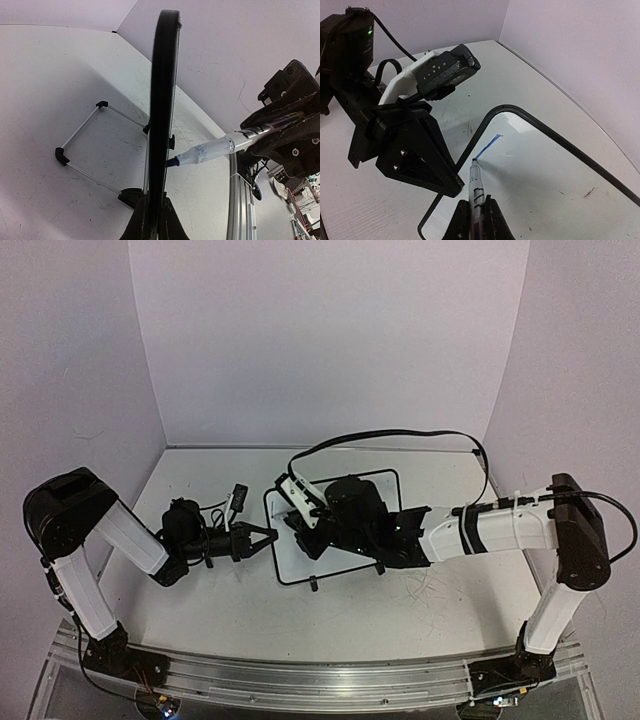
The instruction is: Write a sentence on the whiteboard
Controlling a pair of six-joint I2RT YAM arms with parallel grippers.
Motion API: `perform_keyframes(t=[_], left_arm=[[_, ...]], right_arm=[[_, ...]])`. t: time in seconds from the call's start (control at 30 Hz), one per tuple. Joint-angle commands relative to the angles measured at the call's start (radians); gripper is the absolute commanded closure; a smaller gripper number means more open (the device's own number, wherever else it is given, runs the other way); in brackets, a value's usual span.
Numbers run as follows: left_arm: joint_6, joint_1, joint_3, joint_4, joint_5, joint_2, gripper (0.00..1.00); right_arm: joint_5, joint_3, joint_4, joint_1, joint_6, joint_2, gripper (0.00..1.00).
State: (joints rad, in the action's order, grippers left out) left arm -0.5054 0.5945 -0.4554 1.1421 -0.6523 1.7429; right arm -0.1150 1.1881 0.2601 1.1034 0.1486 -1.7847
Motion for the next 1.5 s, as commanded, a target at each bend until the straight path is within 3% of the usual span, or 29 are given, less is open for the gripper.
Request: perform_keyframes(t=[0.0,0.3,1.47], left_arm=[[-0.010,-0.007,0.020,-0.030,0.016,-0.029,1.00],[-0.010,-0.007,0.023,-0.033,0.017,-0.029,1.00],[-0.006,-0.007,0.014,-0.045,0.010,-0.032,1.00]], right_arm=[[-0.008,0.008,-0.004,0.006,-0.014,-0.010,1.00],[0.025,0.000,0.017,0.007,-0.012,0.126,1.00],[-0.023,0.076,0.033,-0.014,0.010,0.009,1.00]])
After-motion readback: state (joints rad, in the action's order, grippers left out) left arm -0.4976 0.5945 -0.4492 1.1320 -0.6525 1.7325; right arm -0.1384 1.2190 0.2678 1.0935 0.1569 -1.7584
